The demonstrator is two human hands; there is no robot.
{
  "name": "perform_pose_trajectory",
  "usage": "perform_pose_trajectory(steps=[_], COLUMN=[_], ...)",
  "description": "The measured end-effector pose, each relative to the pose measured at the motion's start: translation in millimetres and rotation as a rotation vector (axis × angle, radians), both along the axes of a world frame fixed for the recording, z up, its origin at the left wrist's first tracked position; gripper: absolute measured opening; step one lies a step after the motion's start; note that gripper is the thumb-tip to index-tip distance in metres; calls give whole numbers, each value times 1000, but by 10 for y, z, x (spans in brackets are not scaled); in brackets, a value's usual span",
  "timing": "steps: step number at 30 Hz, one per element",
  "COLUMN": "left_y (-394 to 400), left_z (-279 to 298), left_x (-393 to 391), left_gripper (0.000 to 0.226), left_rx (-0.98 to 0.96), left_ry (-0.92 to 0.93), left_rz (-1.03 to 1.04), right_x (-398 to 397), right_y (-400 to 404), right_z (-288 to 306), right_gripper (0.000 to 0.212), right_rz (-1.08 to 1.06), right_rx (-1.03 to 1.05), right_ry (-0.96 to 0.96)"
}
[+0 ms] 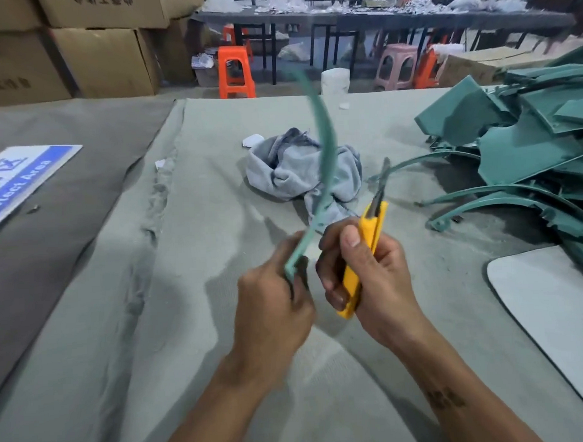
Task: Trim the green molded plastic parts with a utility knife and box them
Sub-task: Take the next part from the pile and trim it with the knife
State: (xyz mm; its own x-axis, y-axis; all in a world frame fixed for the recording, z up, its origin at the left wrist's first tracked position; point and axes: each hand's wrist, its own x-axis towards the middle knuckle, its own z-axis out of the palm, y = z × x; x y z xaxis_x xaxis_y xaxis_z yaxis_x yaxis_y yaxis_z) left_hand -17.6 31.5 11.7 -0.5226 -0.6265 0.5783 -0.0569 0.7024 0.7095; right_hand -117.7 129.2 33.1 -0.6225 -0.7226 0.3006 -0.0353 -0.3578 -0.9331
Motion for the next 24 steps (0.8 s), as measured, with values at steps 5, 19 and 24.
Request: perform_pose_trajectory(steps=[5, 19, 24], left_y=[-133, -64, -64], left_z=[21, 62, 48], left_x=[-28, 2, 26], left_gripper=[14, 54, 65], left_rx=[64, -75, -137], left_ry=[49, -11, -45], left_rz=[248, 135, 90], right_x=[6, -246, -204], right_y=[36, 52, 89], right_z=[-7, -137, -107], right_gripper=[66, 53, 50], right_rz=[-42, -322, -192], right_rx=[64, 175, 50], right_ry=[228, 532, 739])
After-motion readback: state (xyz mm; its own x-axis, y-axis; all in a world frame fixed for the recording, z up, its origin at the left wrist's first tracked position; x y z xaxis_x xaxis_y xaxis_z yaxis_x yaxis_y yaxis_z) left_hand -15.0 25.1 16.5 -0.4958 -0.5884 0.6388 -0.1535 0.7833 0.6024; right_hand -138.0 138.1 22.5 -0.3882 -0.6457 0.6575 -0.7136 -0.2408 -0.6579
